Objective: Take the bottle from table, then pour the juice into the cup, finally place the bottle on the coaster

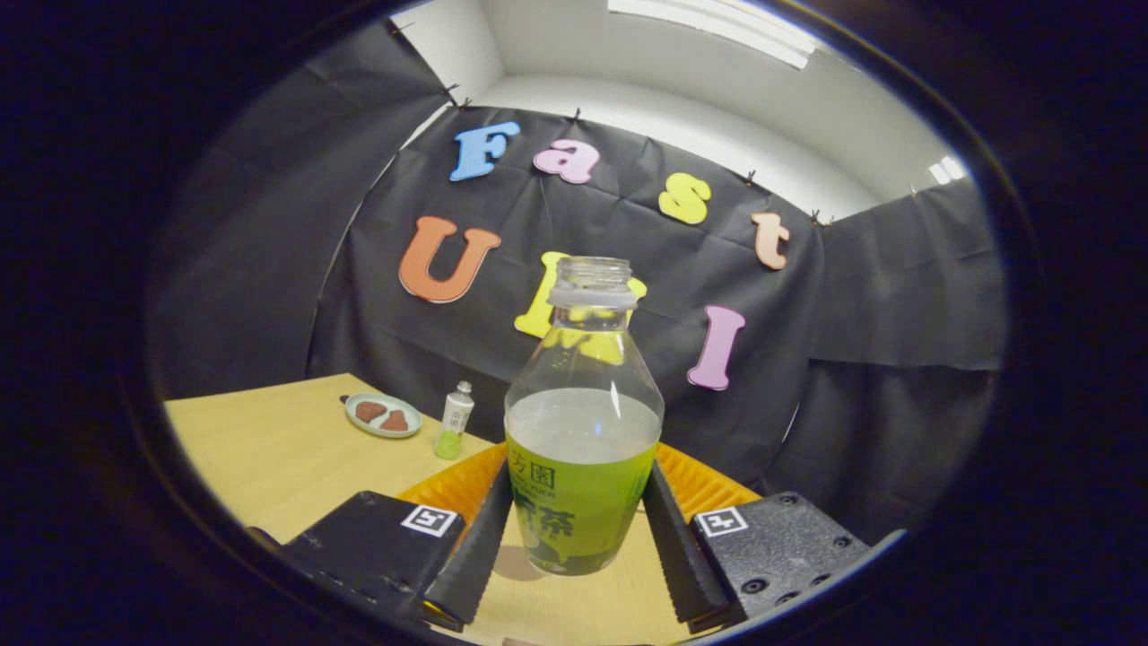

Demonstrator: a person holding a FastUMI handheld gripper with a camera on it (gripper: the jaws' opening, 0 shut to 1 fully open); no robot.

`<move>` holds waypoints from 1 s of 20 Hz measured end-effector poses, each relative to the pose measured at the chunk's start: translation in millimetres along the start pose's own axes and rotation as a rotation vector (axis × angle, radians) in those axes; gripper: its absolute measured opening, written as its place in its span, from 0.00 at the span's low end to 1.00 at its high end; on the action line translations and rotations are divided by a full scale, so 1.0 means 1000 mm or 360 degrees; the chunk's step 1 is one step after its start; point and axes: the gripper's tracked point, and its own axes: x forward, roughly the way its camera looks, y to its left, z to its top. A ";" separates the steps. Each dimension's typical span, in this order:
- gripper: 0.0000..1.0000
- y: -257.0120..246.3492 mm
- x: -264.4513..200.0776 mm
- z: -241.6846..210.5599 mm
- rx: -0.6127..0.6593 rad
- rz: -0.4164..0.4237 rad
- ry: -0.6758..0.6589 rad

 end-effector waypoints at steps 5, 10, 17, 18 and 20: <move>0.82 -0.012 0.036 0.010 0.0163 -0.0032 -0.0039; 0.83 -0.006 0.078 -0.023 0.0409 -0.0068 0.0048; 0.78 0.027 0.125 -0.115 0.0449 -0.0011 0.0250; 0.78 0.027 0.130 -0.120 0.0438 -0.0010 0.0228; 0.78 0.033 0.140 -0.132 0.0448 0.0030 0.0221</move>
